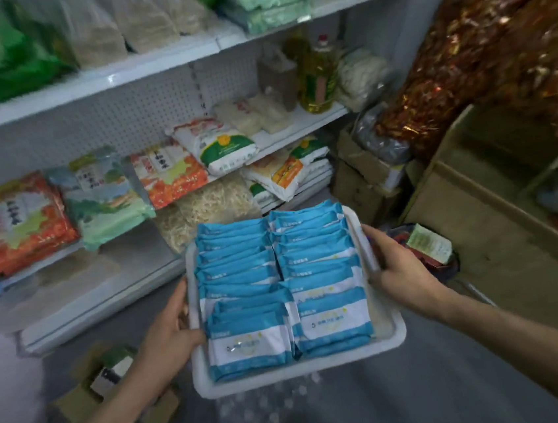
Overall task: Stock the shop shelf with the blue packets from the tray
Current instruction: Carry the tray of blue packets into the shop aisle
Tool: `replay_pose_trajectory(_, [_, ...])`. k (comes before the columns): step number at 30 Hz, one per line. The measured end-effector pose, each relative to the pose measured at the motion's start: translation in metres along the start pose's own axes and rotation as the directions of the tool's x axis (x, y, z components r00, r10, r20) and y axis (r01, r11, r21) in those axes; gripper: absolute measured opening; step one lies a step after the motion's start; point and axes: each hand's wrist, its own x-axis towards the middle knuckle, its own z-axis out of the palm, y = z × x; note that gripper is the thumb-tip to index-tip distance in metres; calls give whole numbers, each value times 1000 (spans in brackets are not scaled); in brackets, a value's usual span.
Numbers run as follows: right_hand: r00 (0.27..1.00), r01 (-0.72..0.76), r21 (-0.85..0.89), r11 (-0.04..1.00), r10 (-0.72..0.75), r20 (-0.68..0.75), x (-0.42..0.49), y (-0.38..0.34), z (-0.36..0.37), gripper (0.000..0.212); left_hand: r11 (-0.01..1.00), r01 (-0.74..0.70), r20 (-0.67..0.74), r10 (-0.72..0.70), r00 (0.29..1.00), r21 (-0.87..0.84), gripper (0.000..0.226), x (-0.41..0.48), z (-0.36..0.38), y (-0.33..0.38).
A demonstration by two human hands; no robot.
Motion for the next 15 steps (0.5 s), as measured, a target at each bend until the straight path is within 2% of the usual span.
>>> replay_pose_trajectory(1, [1000, 21, 13, 1000, -21, -17, -4, 4, -3, 88, 1000, 25, -7, -25, 1000, -7, 103, -3, -2, 1])
replay_pose_trajectory(3, [978, -55, 97, 994, 74, -194, -65, 30, -59, 89, 995, -83, 132, 75, 988, 57, 111, 1, 33, 60])
replay_pose_trajectory(4, [976, -39, 115, 993, 63, -207, -70, 34, -57, 88, 996, -69, 144, 60, 988, 57, 113, -3, 30, 60])
replay_pose_trajectory(6, [902, -140, 207, 968, 211, -378, -144, 67, -103, 87, 971, -222, 332, 181, 926, 89, 114, 0, 90, 117])
replay_pose_trajectory(7, [900, -121, 242, 963, 209, -381, -145, 67, -102, 87, 966, -233, 338, 185, 923, 108, 115, -2, 89, 120])
replay_pose_trajectory(9, [809, -201, 313, 928, 337, -481, -212, 99, -135, 86, 940, -332, 505, 250, 826, 77, 115, -12, 156, 168])
replay_pose_trajectory(10, [815, -180, 344, 922, 335, -473, -210, 103, -134, 86, 938, -328, 513, 226, 828, 115, 112, -15, 157, 174])
replay_pose_trajectory(12, [676, -260, 442, 859, 488, -552, -299, 140, -166, 87, 900, -428, 680, 263, 684, 83, 110, -45, 249, 220])
replay_pose_trajectory(13, [685, -229, 464, 855, 481, -547, -298, 143, -165, 86, 895, -424, 676, 225, 701, 141, 111, -45, 248, 226])
replay_pose_trajectory(15, [499, -290, 524, 801, 594, -631, -392, 180, -187, 85, 840, -532, 803, 244, 544, 105, 110, -90, 346, 261])
